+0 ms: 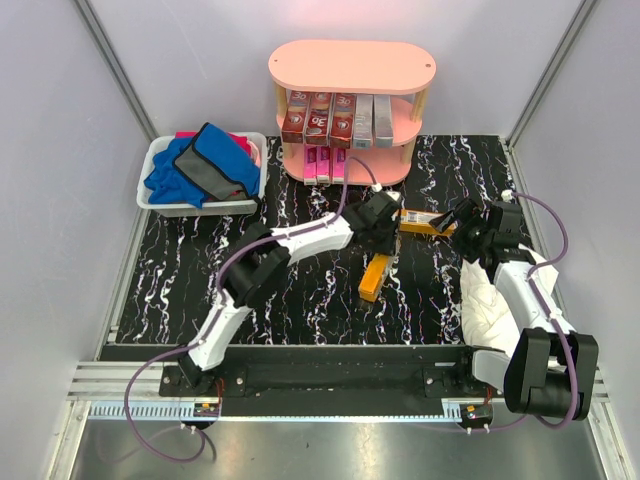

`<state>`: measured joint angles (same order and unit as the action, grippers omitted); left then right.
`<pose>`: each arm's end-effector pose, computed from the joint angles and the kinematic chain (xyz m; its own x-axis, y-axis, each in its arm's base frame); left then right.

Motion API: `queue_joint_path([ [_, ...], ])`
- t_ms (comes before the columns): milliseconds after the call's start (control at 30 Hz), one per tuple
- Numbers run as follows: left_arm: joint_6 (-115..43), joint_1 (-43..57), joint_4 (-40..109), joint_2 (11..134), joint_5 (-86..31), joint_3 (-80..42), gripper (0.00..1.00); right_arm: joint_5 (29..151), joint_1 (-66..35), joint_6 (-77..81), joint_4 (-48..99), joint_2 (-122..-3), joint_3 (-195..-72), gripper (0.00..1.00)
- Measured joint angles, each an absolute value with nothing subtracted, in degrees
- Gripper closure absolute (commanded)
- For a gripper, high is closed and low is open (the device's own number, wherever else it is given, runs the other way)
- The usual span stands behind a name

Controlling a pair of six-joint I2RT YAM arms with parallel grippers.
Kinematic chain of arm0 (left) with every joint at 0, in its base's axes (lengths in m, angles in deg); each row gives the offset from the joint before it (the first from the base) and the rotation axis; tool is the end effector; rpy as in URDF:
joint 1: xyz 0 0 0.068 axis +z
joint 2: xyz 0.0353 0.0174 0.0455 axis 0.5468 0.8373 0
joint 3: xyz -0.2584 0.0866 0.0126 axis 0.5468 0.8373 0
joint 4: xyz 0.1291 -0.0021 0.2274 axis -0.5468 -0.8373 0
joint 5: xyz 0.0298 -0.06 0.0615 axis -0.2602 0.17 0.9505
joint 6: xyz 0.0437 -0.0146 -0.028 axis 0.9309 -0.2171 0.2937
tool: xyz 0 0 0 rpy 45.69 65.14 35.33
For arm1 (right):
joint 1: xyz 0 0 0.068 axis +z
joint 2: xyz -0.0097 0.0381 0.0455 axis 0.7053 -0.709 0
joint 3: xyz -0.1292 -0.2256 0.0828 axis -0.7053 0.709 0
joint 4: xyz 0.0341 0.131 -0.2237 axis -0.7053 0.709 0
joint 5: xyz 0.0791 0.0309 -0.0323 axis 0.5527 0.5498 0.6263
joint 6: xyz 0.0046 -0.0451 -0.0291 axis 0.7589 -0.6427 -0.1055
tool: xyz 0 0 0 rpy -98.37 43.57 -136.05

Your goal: Place and organize the toothpastes onto the shelf

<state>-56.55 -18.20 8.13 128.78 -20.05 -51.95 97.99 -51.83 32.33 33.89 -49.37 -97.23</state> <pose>0.3187 -0.3994 0.1719 -0.8272 0.1836 -0.5310 0.4106 0.8426 -0.3484 0.2491 -0.0208 0.2286 -0.5378 0.6517 -0.5349 0.2851 0.7377 0.6120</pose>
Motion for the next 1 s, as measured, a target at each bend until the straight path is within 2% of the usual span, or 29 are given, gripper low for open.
queue_joint_path([
  [167, -56.64, -16.72, 10.86, 121.46, -22.30, -43.08, 0.62, 100.33, -51.94, 32.70, 33.26, -48.38, -97.12, 0.05],
  [433, -58.63, -13.40, 21.16, 102.37, -28.27, -28.54, 0.61, 107.11, -52.01, 34.28, 29.09, -48.30, -95.32, 0.00],
  [700, -67.96, -2.77, 36.48, 86.79, -40.07, -8.78, 0.58, 113.93, -51.02, 38.32, 20.80, -45.02, -92.88, 0.00],
  [800, -71.94, 1.80, 40.44, 83.29, -42.30, -2.81, 0.56, 114.62, -47.96, 40.03, 18.07, -43.92, -92.75, 0.00],
  [1000, -79.19, 8.35, 45.48, 72.56, -42.98, 5.60, 0.55, 114.21, -34.22, 43.43, 13.13, -43.60, -93.20, 0.00],
])
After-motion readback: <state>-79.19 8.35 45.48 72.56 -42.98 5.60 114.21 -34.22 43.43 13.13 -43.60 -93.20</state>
